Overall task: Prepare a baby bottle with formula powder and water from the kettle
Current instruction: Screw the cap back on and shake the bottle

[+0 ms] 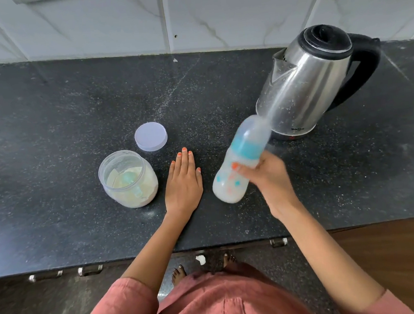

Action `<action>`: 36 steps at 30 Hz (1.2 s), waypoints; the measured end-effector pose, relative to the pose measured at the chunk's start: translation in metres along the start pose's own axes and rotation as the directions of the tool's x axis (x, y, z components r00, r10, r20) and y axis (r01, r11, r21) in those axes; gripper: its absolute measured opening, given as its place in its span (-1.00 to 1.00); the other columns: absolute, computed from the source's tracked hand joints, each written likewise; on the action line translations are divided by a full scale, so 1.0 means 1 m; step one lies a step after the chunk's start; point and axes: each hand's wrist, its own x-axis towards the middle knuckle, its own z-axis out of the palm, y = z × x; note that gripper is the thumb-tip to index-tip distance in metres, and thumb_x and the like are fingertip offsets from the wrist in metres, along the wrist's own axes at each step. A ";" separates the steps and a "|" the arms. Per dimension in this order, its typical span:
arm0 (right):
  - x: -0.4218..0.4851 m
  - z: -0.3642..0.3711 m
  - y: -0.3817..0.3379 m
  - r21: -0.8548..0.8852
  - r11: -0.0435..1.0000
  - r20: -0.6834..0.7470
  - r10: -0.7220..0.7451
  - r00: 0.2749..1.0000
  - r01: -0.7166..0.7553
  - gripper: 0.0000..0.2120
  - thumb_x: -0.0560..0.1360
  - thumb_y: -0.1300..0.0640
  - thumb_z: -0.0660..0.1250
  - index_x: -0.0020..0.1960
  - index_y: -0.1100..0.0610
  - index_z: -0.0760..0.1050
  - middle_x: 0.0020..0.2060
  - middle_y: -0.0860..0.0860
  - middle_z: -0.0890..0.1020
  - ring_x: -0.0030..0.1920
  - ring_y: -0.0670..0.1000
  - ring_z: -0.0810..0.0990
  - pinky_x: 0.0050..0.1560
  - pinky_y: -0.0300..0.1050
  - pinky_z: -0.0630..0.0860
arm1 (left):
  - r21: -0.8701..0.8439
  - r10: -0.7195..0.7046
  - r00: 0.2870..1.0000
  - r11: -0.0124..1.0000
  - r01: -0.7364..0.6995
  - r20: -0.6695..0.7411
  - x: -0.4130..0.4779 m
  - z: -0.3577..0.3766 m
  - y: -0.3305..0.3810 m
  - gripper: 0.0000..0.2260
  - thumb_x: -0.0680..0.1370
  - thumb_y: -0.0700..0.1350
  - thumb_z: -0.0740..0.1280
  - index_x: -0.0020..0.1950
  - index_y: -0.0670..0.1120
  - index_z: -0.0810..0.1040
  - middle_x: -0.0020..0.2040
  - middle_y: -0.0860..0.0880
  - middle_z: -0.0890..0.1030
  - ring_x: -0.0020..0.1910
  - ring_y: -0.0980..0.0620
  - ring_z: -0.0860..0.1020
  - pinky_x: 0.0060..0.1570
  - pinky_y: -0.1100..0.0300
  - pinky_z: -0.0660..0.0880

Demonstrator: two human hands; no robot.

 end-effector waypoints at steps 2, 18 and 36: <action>-0.009 0.003 0.005 -0.155 0.988 0.158 0.049 0.986 -0.024 -0.71 0.28 0.36 0.47 -0.12 0.04 0.56 -0.29 -0.16 0.69 -0.19 -0.20 0.64 -0.14 -0.29 0.56 | 0.006 -0.001 1.000 1.000 0.001 0.001 0.000 0.002 0.000 -0.43 0.55 0.01 -0.21 0.45 -0.26 0.18 0.47 -0.20 0.19 0.46 -0.13 0.18 0.41 0.06 0.01; 0.001 -0.001 -0.002 0.159 0.987 -0.062 0.012 0.998 -0.002 -0.81 0.29 0.19 0.40 -0.09 0.05 0.56 -0.22 -0.10 0.68 -0.13 -0.14 0.63 -0.03 -0.16 0.58 | -0.008 0.005 1.000 1.000 -0.005 0.004 0.000 0.001 -0.001 -0.56 0.64 -0.07 -0.05 0.48 -0.22 0.06 0.51 -0.16 0.06 0.50 -0.08 0.03 0.43 0.11 -0.12; -0.010 0.002 0.002 -0.097 0.992 0.134 0.097 0.986 -0.084 -0.76 0.32 0.34 0.43 -0.10 0.06 0.57 -0.23 -0.09 0.68 -0.17 -0.13 0.64 -0.06 -0.20 0.58 | 0.007 0.010 1.000 1.000 -0.010 0.017 0.000 0.001 -0.001 -0.56 0.64 -0.08 -0.03 0.49 -0.22 0.04 0.52 -0.16 0.04 0.51 -0.07 0.02 0.45 0.08 -0.09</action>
